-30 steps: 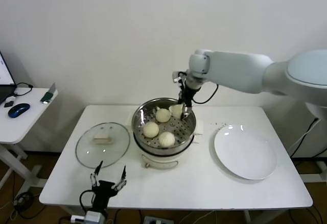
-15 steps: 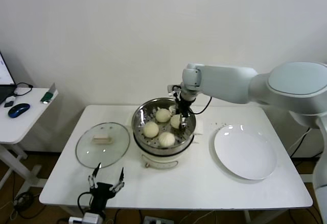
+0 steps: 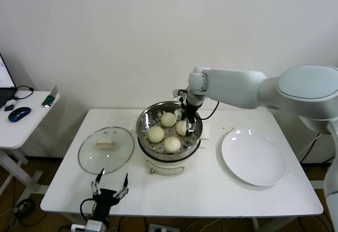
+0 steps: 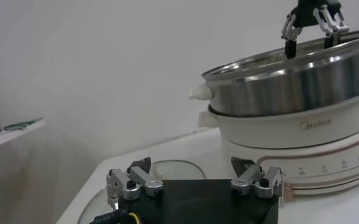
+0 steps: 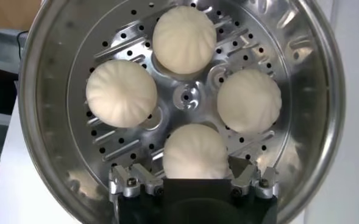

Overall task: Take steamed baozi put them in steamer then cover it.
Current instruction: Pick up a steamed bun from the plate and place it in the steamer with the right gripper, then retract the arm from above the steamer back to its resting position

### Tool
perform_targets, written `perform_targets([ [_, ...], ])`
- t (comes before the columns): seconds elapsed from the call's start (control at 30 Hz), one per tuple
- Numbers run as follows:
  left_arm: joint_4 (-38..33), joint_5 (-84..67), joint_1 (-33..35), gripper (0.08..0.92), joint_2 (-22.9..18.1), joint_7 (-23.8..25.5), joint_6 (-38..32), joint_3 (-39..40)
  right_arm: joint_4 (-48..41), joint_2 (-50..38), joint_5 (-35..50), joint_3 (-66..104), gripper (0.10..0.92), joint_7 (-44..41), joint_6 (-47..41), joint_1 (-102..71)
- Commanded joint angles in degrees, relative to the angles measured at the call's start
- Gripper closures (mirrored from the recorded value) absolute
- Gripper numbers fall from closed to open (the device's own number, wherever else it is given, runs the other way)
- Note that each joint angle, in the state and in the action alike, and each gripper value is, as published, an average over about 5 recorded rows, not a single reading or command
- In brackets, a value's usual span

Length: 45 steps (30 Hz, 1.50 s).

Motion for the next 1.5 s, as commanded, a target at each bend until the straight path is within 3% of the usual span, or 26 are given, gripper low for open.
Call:
perform_targets([
  [0.03, -0.1, 0.1, -0.1, 0.177, 0.1, 0.0, 0.1, 0.0, 0.6, -3.2, -0.7, 3.4, 0.203, -1.2, 0.2, 2.5],
  [0.2, 0.3, 0.3, -0.1, 0.177, 0.0, -0.1, -0.1, -0.3, 5.1, -10.1, 3.3, 4.6, 0.203, 4.6, 4.6, 6.3],
  [0.53, 0.4, 0.2, -0.4, 0.177, 0.3, -0.2, -0.1, -1.3, 19.9, -29.6, 7.5, 9.6, 0.203, 26.8, 14.8, 5.6],
  [0.8, -0.6, 1.0, 0.3, 0.177, 0.9, -1.7, 0.1, -1.5, 26.9, -42.9, 4.5, 21.1, 0.203, 39.6, 21.6, -7.5],
  [0.97, -1.1, 2.4, -0.1, 0.177, 0.6, -2.7, 0.7, -1.6, 30.3, -48.7, 1.8, 38.4, 0.203, 44.0, 22.0, -23.7],
  [1.2, -2.0, 5.0, -0.9, 0.177, 1.0, -2.3, 1.5, -2.7, 35.1, -51.3, -0.5, 70.8, 0.203, 47.6, 21.5, -53.9],
  [1.5, -2.7, 10.7, -1.6, 0.177, 2.9, -1.8, 3.4, -4.6, 39.3, -44.0, -0.4, 105.4, 0.203, 50.3, 20.3, -85.1],
])
